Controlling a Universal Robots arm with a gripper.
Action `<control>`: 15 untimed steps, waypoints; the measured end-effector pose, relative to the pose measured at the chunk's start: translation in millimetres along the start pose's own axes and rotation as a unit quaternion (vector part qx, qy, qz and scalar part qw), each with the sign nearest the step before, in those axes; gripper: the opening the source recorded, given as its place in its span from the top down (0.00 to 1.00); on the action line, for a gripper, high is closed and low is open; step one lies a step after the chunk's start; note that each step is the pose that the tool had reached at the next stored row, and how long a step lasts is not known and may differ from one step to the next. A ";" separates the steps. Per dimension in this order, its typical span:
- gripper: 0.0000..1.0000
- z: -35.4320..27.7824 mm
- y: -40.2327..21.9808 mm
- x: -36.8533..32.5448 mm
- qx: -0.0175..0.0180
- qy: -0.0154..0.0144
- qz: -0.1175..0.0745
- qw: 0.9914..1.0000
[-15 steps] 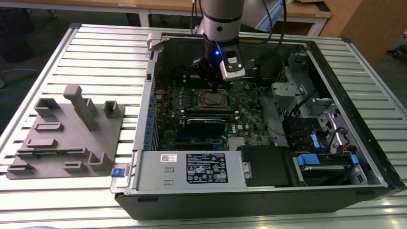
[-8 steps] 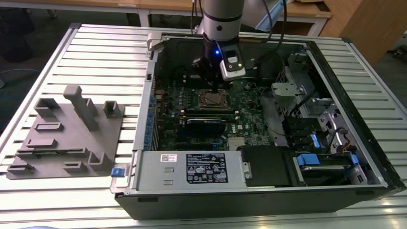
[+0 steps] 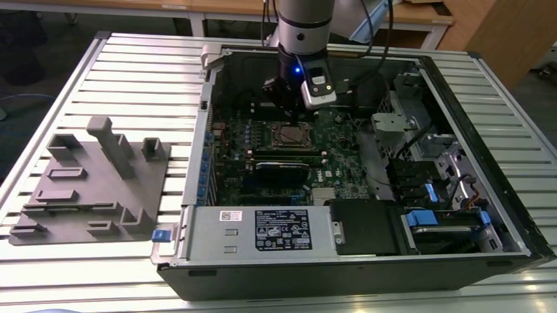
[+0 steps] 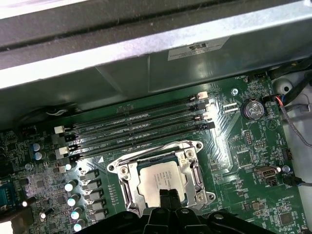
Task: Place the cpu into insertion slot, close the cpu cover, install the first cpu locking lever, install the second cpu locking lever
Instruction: 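Install the second cpu locking lever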
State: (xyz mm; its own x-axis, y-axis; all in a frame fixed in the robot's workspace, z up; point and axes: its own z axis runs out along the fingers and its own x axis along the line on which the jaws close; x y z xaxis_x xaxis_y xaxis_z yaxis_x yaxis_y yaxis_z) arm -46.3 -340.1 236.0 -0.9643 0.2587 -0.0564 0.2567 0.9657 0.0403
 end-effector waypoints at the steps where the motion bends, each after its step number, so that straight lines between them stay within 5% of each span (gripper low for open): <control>1: 0.89 0.0 0.0 0.0 0.000 0.000 0.000 1.000; 15: 0.89 -1.7 0.1 -0.1 0.001 0.000 0.000 1.000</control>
State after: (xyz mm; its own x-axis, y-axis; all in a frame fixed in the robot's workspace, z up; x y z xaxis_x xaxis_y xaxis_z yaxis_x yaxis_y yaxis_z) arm -46.3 -340.1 237.7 -0.9643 0.2586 -0.0566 0.2566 0.9657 0.0391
